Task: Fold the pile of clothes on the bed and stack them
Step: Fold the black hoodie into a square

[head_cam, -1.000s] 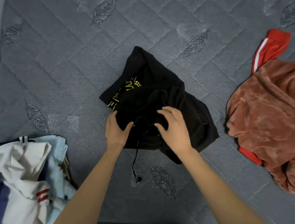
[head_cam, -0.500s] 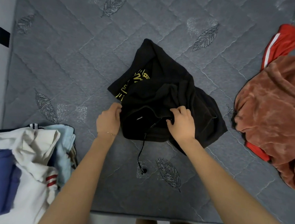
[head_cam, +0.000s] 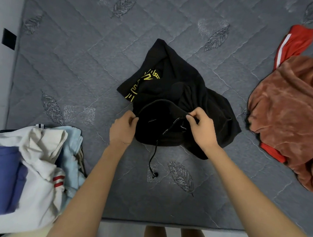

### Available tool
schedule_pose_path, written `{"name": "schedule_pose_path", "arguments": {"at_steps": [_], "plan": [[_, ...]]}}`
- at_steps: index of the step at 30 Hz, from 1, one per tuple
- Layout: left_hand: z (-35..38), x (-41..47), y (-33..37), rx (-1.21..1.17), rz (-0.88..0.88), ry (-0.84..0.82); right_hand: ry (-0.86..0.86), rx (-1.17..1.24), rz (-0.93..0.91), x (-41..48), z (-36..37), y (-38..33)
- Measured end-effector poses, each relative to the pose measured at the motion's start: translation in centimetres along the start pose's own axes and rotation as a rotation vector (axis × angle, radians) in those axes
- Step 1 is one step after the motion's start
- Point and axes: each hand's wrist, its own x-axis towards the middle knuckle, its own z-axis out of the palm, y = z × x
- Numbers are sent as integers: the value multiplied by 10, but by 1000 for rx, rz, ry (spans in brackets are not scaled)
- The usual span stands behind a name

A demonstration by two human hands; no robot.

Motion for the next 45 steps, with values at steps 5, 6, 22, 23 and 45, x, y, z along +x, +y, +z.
{"name": "schedule_pose_path", "arguments": {"at_steps": [5, 6, 22, 23, 45], "plan": [[-7, -7, 19, -40, 37, -176, -103, -101, -159, -24, -15, -21], [-9, -6, 25, -13, 61, -199, -102, -81, -187, -30, -18, -24], [-79, -40, 106, -153, 426, -258, -28, 50, -221, -97, -85, -89], [-74, -45, 111, -127, 457, -343, -72, 44, -238, -100, -89, -97], [-121, -70, 140, 352, 515, 164, -152, -281, -71, -110, -115, -95]]}}
